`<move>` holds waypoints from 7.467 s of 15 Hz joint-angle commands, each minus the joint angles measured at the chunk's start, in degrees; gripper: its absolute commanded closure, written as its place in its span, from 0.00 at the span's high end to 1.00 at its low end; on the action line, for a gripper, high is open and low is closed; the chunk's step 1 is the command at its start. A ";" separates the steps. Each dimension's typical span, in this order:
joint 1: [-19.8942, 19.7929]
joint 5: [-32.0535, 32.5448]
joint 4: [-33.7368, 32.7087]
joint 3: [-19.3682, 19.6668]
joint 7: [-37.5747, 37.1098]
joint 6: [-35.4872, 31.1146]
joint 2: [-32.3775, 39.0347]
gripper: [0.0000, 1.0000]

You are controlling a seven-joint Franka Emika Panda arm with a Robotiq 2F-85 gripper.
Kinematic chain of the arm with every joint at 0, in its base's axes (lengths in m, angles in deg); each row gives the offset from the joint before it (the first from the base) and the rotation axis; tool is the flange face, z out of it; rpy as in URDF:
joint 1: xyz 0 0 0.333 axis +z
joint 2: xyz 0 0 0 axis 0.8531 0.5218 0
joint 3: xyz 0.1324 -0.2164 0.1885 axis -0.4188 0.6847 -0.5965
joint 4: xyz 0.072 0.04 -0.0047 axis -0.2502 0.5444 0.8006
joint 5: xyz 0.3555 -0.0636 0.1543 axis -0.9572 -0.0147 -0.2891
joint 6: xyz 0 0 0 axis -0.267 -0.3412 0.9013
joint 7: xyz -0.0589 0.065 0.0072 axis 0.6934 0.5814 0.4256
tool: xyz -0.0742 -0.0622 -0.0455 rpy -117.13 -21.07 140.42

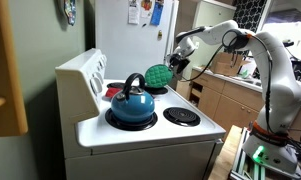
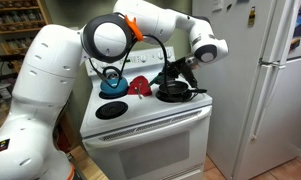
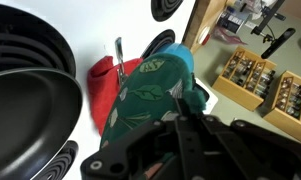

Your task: Move the pot to the front right stove plate

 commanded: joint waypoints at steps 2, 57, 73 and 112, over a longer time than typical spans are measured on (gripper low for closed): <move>-1.41 -3.22 -1.38 0.03 0.22 -4.19 2.02 0.01; 6.96 27.29 9.76 -4.19 -5.83 -40.61 -8.44 1.00; 6.97 35.39 11.75 -4.80 -4.01 -43.93 -9.70 1.00; 6.06 32.53 15.15 -6.74 8.84 -40.03 -17.44 1.00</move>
